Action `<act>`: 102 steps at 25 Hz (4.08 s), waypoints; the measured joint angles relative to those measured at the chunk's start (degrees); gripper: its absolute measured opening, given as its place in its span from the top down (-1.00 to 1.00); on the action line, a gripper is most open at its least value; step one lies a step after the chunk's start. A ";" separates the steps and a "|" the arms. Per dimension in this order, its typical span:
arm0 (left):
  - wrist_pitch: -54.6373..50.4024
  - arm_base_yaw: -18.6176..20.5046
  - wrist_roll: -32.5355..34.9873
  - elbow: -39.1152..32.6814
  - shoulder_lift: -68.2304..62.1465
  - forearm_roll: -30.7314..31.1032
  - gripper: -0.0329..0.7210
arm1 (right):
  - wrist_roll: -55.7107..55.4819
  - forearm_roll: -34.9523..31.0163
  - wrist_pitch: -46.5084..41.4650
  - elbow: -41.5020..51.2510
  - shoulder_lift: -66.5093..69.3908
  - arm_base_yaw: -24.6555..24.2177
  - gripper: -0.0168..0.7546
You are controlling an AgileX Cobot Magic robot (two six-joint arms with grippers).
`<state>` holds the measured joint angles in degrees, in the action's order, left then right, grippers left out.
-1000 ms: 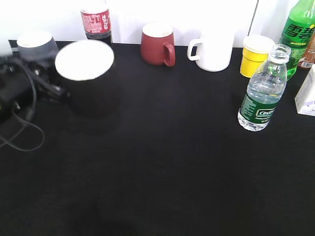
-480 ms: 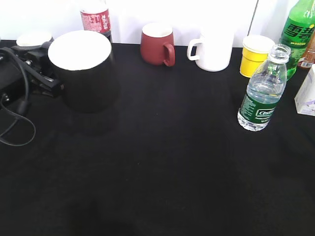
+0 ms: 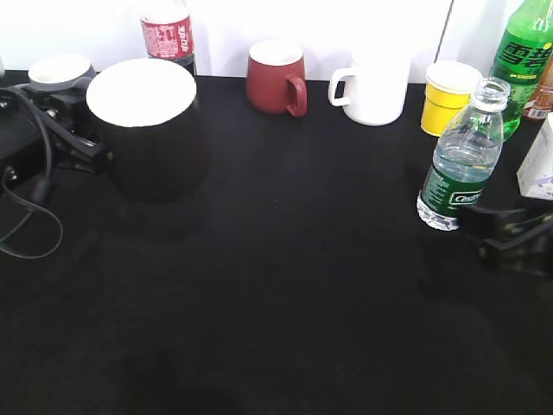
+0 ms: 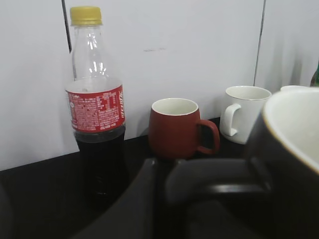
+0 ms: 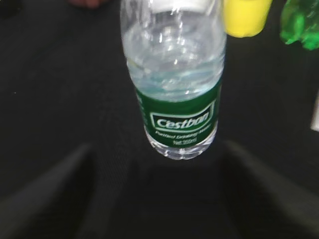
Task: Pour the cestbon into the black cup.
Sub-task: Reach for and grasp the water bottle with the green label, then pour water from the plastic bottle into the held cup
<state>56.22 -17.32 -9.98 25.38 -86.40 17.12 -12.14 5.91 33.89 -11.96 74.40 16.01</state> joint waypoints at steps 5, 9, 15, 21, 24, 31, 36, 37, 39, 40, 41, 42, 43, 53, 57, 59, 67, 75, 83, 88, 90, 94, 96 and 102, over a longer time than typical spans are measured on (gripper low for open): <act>0.00 0.00 0.00 0.00 0.00 0.16 0.77 | 4.52 -4.93 14.95 -0.20 10.64 0.00 -0.76; 0.00 0.00 -0.02 0.00 0.00 0.16 0.77 | 7.40 -5.60 25.74 -1.69 18.72 0.00 -0.76; 0.00 0.00 -0.02 0.00 0.00 0.19 0.78 | 7.53 -5.91 27.31 -9.25 25.04 0.00 -0.76; 0.00 0.00 -0.02 0.00 0.00 0.19 0.78 | 7.59 -5.23 28.04 -13.46 30.72 0.00 -0.49; 0.00 0.00 -0.02 0.00 0.00 0.23 0.78 | 7.66 -5.29 28.31 -13.53 30.72 0.00 -0.31; -0.04 -0.08 -5.23 0.00 0.09 9.76 0.78 | 7.66 -2.83 31.40 -13.42 30.49 0.00 -0.31; -3.57 -12.83 -7.16 3.61 -0.20 13.60 0.78 | 13.98 8.11 23.39 -13.32 13.34 0.07 -0.31; -4.35 -15.40 -7.34 5.35 -1.10 13.61 0.78 | 15.89 9.58 18.18 -14.06 9.37 0.07 -0.31; -6.17 -20.17 -7.44 8.96 -3.97 13.36 0.78 | 18.01 14.48 10.22 -15.87 3.39 0.07 -0.31; -6.94 -22.30 -7.52 10.71 -5.39 13.19 0.78 | 18.47 16.27 7.60 -16.81 1.20 0.07 -0.31; -7.78 -24.26 -7.58 12.93 -6.82 13.13 0.78 | 19.10 17.42 6.43 -17.62 -0.20 0.07 -0.31; -8.61 -26.00 -7.58 14.95 -8.31 13.08 0.78 | 20.65 17.93 6.16 -18.47 -1.16 0.07 -0.31; -9.56 -27.30 -7.58 16.63 -9.48 13.00 0.78 | 22.76 18.07 5.72 -19.34 -1.55 0.07 -0.31; -12.22 -26.15 -5.66 19.65 -10.78 0.09 0.78 | 52.59 21.08 5.81 -20.93 -1.62 0.07 -0.31; -13.54 -25.12 -5.55 19.65 -10.78 0.09 0.78 | 62.53 21.26 6.58 -20.93 -1.62 0.07 -0.31; -13.74 -25.12 -5.55 19.65 -10.78 1.70 0.78 | 66.12 21.30 6.58 -20.93 -1.62 0.07 -0.31; -13.81 -25.12 -6.06 19.65 -10.78 5.33 0.78 | 76.15 21.53 6.58 -20.93 -1.62 0.07 -0.31; -13.75 -25.12 -7.83 19.65 -10.78 8.01 0.78 | 82.70 21.53 6.62 -20.93 -1.62 0.07 -0.31; -13.75 -25.12 -10.72 19.65 -10.78 9.89 0.78 | 86.17 21.48 6.82 -20.94 -1.62 0.07 -0.31; -14.14 -25.12 -15.30 19.65 -10.78 13.92 0.78 | 87.52 21.43 7.01 -20.94 -1.62 0.07 -0.31; -14.45 -25.12 -15.95 19.65 -10.78 14.28 0.78 | 87.71 21.31 7.01 -20.99 -1.62 0.07 -0.31; -14.62 -25.12 -17.16 19.65 -10.78 14.33 0.78 | 88.06 21.19 7.19 -20.99 -1.62 0.07 -0.31; -14.62 -25.12 -17.16 19.65 -10.78 14.33 0.78 | 84.82 20.79 7.25 -20.99 -1.62 0.07 -0.31; -13.71 -24.36 -9.14 19.65 -10.78 8.34 0.78 | 30.69 20.63 7.46 -20.99 -1.65 0.07 -0.31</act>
<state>42.51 -41.68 -19.12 45.02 -97.18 25.46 18.55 26.54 41.35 -32.95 72.75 16.08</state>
